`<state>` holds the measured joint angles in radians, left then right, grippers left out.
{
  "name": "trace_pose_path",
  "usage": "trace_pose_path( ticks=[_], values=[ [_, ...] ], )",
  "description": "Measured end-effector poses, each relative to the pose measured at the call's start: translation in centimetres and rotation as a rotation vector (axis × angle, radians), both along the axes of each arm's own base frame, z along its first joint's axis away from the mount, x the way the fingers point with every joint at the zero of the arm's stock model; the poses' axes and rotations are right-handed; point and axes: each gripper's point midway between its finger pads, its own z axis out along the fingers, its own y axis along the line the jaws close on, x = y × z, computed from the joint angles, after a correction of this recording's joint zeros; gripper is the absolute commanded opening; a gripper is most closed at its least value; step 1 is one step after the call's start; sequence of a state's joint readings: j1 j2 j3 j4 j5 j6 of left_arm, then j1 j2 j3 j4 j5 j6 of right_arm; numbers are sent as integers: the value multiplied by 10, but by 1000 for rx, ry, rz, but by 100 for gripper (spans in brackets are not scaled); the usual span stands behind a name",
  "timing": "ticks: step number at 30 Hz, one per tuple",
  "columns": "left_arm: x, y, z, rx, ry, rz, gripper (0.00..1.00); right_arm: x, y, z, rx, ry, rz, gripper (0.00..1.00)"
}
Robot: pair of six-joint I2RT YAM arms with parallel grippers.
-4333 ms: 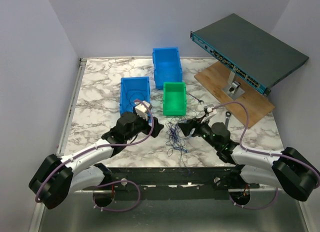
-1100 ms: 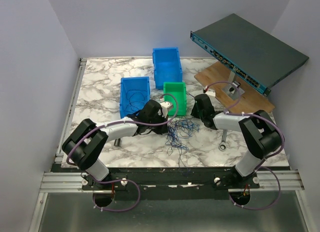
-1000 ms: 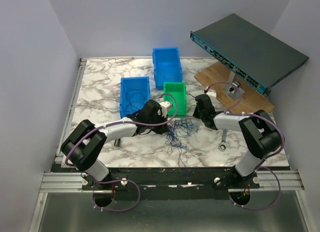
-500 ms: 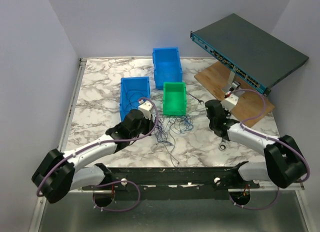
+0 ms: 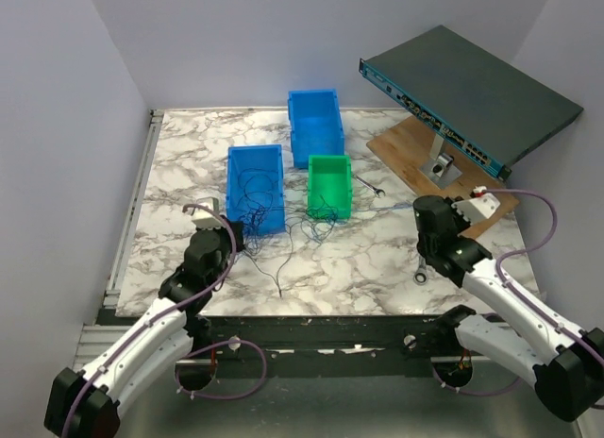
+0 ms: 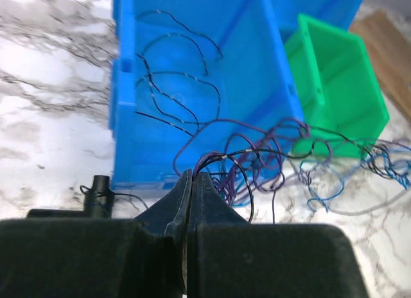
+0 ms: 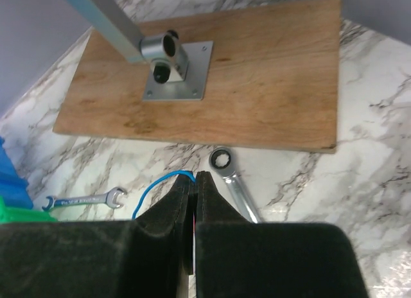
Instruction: Untangle the cables
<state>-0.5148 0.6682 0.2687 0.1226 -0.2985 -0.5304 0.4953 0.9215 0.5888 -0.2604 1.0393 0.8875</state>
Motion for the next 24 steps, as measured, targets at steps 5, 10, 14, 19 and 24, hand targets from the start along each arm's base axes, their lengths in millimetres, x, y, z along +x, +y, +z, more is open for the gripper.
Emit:
trace_pose_path(
  ticks=[5, 10, 14, 19, 24],
  values=[
    [-6, 27, 13, -70, -63, 135, 0, -16, -20, 23, -12, -35, -96, 1],
    [-14, 58, 19, -140, -95, 305, 0, -31, -36, 54, 23, -114, -187, 1],
    [-17, 69, 12, -151, -91, 370, 0, -43, -44, 58, 57, -144, -226, 1],
    [-20, 78, 1, -136, -56, 426, 0, -54, -51, 56, 87, -161, -258, 1],
    [-19, 78, 2, -127, -70, 416, 0, -55, -50, 53, 61, -120, -232, 29]
  ],
)
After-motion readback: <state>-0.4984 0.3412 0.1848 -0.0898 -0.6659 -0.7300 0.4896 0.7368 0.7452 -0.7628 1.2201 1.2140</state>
